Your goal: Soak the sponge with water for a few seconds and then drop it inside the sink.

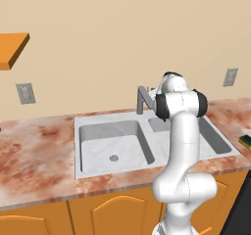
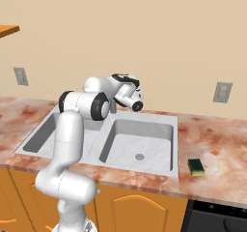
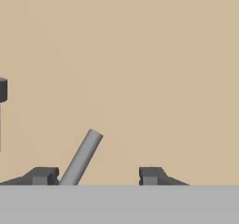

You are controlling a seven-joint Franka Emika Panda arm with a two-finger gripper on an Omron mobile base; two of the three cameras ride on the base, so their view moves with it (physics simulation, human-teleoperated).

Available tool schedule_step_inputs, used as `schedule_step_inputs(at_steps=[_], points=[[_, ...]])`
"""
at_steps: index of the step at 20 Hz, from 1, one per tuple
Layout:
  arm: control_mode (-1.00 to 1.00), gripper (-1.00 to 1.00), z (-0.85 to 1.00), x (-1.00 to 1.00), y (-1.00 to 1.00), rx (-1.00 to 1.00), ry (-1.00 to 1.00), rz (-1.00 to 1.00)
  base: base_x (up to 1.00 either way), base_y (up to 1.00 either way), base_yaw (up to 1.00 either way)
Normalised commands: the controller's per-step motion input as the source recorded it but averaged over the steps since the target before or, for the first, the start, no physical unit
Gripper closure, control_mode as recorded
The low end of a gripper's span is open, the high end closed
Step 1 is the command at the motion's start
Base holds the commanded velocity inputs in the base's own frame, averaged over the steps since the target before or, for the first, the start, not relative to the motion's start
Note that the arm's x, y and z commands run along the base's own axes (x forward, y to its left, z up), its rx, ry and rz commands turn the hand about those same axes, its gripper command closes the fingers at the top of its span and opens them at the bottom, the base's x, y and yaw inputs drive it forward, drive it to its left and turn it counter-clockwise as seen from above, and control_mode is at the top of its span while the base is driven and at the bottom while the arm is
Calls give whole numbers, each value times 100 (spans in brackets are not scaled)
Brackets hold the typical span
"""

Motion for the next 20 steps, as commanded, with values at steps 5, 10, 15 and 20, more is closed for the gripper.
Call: schedule_step_inputs(at_steps=[5, 10, 15, 20], points=[[-100, -100, -23, 21, -34, 0, 0, -4, 0, 0, 0], [-100, -100, -24, 18, -40, 0, 0, -4, 0, 0, 0], [-100, -100, -27, 17, -42, 0, 0, -4, 0, 0, 0], [-100, -100, -30, 17, -43, 0, 0, -3, 0, 0, 0]])
